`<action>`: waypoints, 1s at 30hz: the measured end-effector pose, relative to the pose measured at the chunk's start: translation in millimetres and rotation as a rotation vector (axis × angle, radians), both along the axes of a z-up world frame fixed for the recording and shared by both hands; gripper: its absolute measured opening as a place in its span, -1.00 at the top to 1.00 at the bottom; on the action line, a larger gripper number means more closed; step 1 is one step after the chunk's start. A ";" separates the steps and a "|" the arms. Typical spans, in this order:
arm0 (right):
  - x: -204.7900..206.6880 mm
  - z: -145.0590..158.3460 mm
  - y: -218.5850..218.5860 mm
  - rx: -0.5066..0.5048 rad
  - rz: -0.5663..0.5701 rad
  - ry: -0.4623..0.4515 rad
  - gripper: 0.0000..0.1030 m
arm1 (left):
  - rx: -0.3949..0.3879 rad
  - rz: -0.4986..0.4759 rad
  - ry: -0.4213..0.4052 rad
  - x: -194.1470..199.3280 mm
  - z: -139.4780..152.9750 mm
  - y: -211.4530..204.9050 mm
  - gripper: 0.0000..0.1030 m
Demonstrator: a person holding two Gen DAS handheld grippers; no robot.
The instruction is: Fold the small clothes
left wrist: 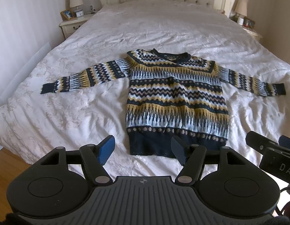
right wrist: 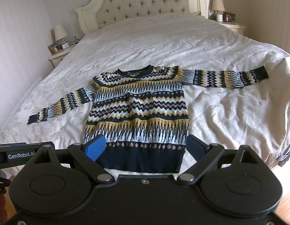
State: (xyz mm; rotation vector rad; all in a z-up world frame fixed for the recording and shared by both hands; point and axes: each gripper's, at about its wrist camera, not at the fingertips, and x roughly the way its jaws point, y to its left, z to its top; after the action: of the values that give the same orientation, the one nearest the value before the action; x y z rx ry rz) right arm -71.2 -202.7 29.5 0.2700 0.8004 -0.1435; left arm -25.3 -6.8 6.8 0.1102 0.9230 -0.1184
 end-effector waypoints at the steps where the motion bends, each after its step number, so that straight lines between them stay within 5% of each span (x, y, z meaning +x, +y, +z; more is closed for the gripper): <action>1: -0.1 -0.8 -0.9 0.002 0.001 0.001 -0.81 | 0.002 -0.002 0.002 -0.1 -0.8 -2.6 -0.27; 30: 4.0 -1.4 7.0 0.005 0.007 0.007 -0.81 | 0.010 -0.006 0.015 0.3 -3.8 -6.8 -0.27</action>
State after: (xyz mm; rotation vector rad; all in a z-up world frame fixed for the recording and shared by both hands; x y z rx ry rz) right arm -67.2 -195.7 28.2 0.2714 0.8087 -0.1360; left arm -25.1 -13.6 3.0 0.1213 0.9385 -0.1207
